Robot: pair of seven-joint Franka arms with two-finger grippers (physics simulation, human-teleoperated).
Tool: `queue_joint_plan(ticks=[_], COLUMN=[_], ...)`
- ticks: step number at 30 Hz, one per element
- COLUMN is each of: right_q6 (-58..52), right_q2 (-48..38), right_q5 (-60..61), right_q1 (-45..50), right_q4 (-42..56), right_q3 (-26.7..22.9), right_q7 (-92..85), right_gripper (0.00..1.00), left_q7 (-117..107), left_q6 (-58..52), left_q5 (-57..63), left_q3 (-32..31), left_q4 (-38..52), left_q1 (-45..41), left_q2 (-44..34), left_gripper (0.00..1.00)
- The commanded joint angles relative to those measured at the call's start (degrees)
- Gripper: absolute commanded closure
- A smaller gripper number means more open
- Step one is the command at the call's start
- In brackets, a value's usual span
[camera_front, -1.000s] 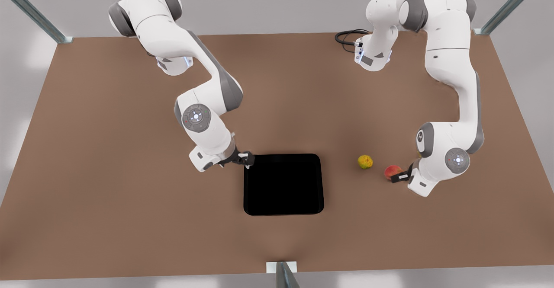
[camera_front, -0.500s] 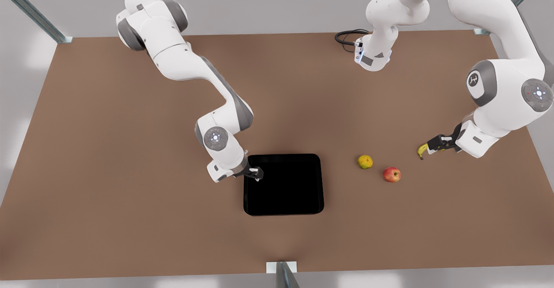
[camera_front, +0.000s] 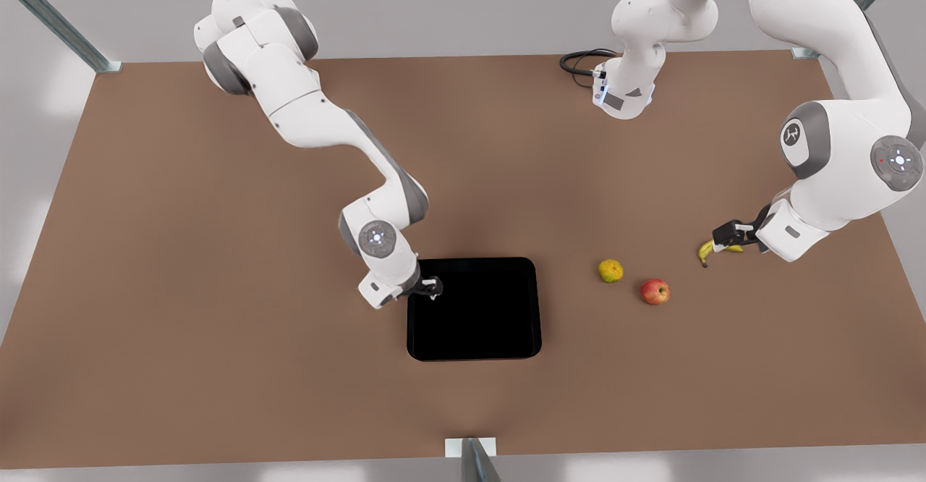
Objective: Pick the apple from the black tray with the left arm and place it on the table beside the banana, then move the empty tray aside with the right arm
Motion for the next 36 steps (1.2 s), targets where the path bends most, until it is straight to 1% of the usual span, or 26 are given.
queue_joint_plan(ticks=[1, 4, 6, 9, 11, 13, 16, 17, 19, 21, 22, 23, 24, 25, 29, 36], right_q6=[0.92, 2.59, 2.59, 3.03, 5.14, 5.23, 5.32, 5.14, 4.7, 4.35, 4.17, 4.17, 3.82, 2.33, -1.28, -3.47], right_q2=[0.09, 1.41, -1.32, -0.61, 1.41, 2.9, 3.96, 3.87, 3.61, 3.43, 3.17, 3.08, 3.08, 2.64, 1.06, -0.87], right_q5=[-1.03, -4.81, -4.72, -4.72, -4.2, -4.29, -4.11, -4.11, -2.36, -1.65, -1.65, -1.65, -1.65, -1.65, -1.56, -1.74], right_q1=[0.07, -0.45, -1.86, -2.04, -1.86, -1.77, -2.12, -2.47, -2.83, -2.83, -2.92, -2.92, -3.09, -3.27, -3.35, -3.35], right_q4=[-0.26, -1.84, -5.27, -5.53, -5.53, -6.15, -6.15, -6.15, -5.97, -5.8, -5.8, -5.8, -5.71, -5.45, -4.22, -4.04], right_q3=[0.87, 0.78, 0.69, 0.69, 0.78, 0.87, 0.78, 0.78, 0.78, 0.78, 0.78, 0.78, 0.78, 0.87, 1.4, 2.19], right_q7=[-8.98, -9.94, -13.99, -13.9, -12.67, -3.97, -3.79, -3.09, -2.21, -2.3, -2.3, -2.3, -2.3, -2.3, -2.21, -2.3], right_gripper=[0.0, 0.0, 0.0, 0.0, 0.0, 0.0, 0.01, 0.04, 0.29, 0.46, 0.57, 0.61, 0.61, 0.64, 0.7, 0.94], left_q7=[3.95, 3.95, 3.95, 3.95, 3.95, 3.95, 3.95, 3.95, 3.95, 3.95, 3.95, 3.95, 3.95, 3.95, 3.95, 3.95], left_q6=[-0.19, -0.19, -0.19, -0.19, -0.19, -0.19, -0.19, -0.19, -0.19, -0.19, -0.19, -0.19, -0.19, -0.19, -0.19, -0.19], left_q5=[0.06, 0.06, 0.06, 0.06, 0.06, 0.06, 0.06, 0.06, 0.06, 0.06, 0.06, 0.06, 0.06, 0.06, 0.06, 0.06], left_q3=[0.0, 0.0, 0.0, 0.0, 0.0, 0.0, 0.0, 0.0, 0.0, 0.0, 0.0, 0.0, 0.0, 0.0, 0.0, 0.0], left_q4=[0.03, 0.03, 0.03, -0.06, 0.03, 0.03, 0.03, 0.03, 0.03, 0.03, 0.03, 0.03, 0.03, 0.03, 0.03, -0.06], left_q1=[0.0, 0.0, 0.0, 0.0, 0.0, 0.0, 0.0, 0.0, 0.0, 0.0, 0.0, 0.0, 0.0, 0.0, 0.0, 0.0], left_q2=[-0.06, -0.06, -0.06, -0.06, -0.06, -0.06, -0.06, -0.06, -0.06, -0.06, -0.06, -0.06, -0.06, -0.06, -0.06, -0.06], left_gripper=[0.0, 0.0, 0.0, 0.0, 0.0, 0.0, 0.0, 0.0, 0.0, 0.0, 0.0, 0.0, 0.0, 0.0, 0.0, 0.0])
